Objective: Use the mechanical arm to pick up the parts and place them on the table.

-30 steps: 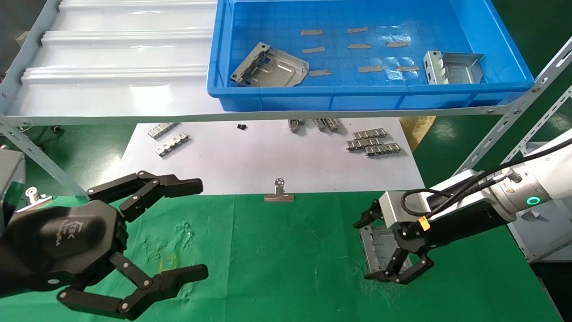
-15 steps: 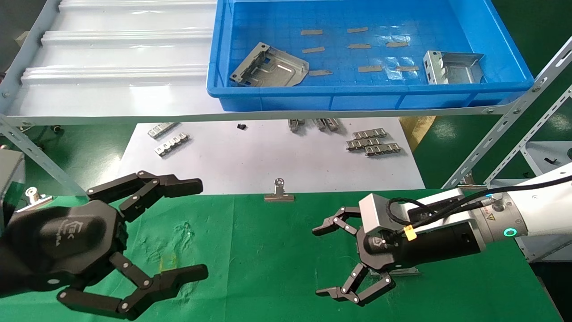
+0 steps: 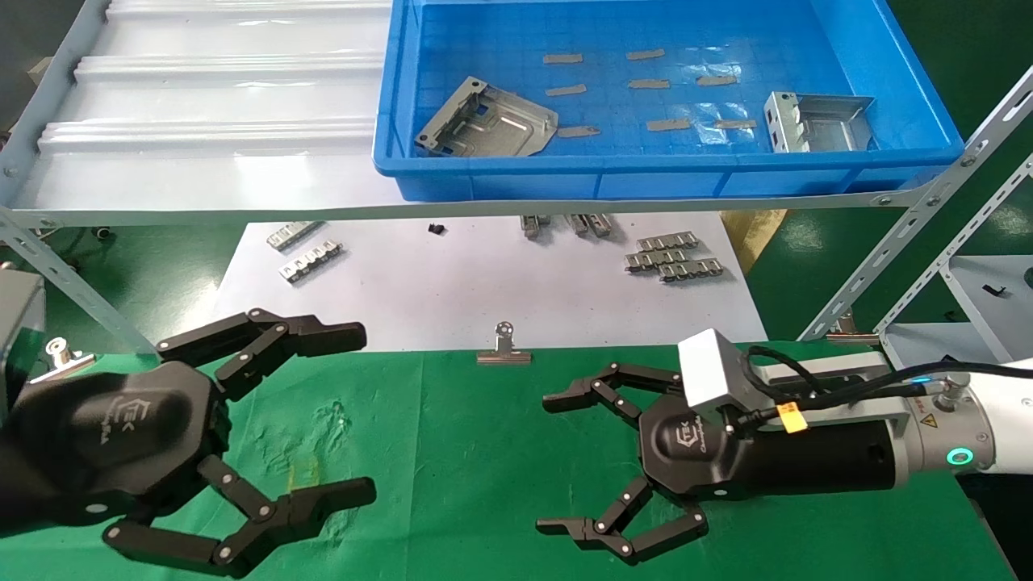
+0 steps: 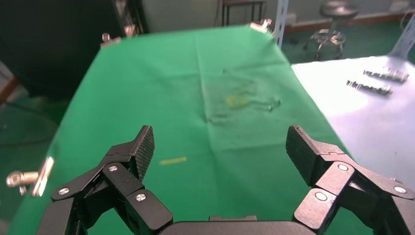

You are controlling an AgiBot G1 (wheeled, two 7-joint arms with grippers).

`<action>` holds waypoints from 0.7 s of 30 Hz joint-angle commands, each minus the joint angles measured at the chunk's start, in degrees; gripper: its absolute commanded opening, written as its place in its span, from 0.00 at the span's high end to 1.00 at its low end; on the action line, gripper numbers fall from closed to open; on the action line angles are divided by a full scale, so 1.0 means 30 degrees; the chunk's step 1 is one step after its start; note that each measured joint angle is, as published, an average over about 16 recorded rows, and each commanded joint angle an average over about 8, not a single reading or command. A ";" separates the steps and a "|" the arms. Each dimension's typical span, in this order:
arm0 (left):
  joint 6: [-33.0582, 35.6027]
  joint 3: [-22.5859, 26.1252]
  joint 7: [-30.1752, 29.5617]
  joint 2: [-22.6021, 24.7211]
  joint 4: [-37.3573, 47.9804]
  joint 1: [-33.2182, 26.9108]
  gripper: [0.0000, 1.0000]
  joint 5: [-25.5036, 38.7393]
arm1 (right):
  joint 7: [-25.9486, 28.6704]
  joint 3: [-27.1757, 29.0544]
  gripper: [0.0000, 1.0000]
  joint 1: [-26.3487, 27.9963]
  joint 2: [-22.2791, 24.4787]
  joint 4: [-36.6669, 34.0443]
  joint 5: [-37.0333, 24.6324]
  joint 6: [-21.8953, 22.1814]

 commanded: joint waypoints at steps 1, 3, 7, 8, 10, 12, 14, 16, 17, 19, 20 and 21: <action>0.0000 0.0000 0.0000 0.0000 0.0000 0.0000 0.00 0.0000 | 0.0428 0.0801 0.00 -0.0542 0.0300 0.0709 0.0152 0.0071; 0.0000 0.0000 0.0000 0.0000 0.0000 0.0000 0.00 0.0000 | 0.0847 0.1584 0.00 -0.1073 0.0594 0.1403 0.0301 0.0141; 0.0000 0.0000 0.0000 0.0000 0.0000 0.0000 0.00 0.0000 | 0.1694 0.3170 0.00 -0.2146 0.1189 0.2806 0.0602 0.0283; 0.0000 0.0001 0.0000 0.0000 0.0000 0.0000 0.00 0.0000 | 0.1908 0.3569 0.00 -0.2417 0.1339 0.3160 0.0677 0.0318; 0.0000 0.0001 0.0000 0.0000 0.0000 0.0000 0.00 0.0000 | 0.2328 0.4356 0.00 -0.2949 0.1634 0.3856 0.0827 0.0389; 0.0000 0.0001 0.0000 0.0000 0.0000 0.0000 0.00 -0.0001 | 0.2748 0.5141 0.00 -0.3481 0.1928 0.4551 0.0976 0.0459; 0.0000 0.0001 0.0000 0.0000 0.0000 0.0000 0.00 -0.0001 | 0.3178 0.5945 0.00 -0.4026 0.2230 0.5263 0.1128 0.0530; 0.0000 0.0001 0.0000 0.0000 0.0000 0.0000 0.00 -0.0001 | 0.3599 0.6733 0.00 -0.4559 0.2525 0.5960 0.1278 0.0601; 0.0000 0.0001 0.0001 0.0000 0.0000 0.0000 0.00 -0.0001 | 0.3813 0.7133 0.00 -0.4830 0.2675 0.6314 0.1354 0.0636; 0.0000 0.0001 0.0001 0.0000 0.0000 0.0000 0.00 -0.0001 | 0.4233 0.7919 0.00 -0.5362 0.2970 0.7010 0.1503 0.0707; 0.0000 0.0001 0.0001 0.0000 0.0000 0.0000 0.00 -0.0001 | 0.4447 0.8319 0.00 -0.5633 0.3120 0.7364 0.1579 0.0742; 0.0000 0.0001 0.0001 0.0000 0.0000 0.0000 0.00 -0.0001 | 0.4651 0.8701 0.00 -0.5892 0.3264 0.7703 0.1651 0.0776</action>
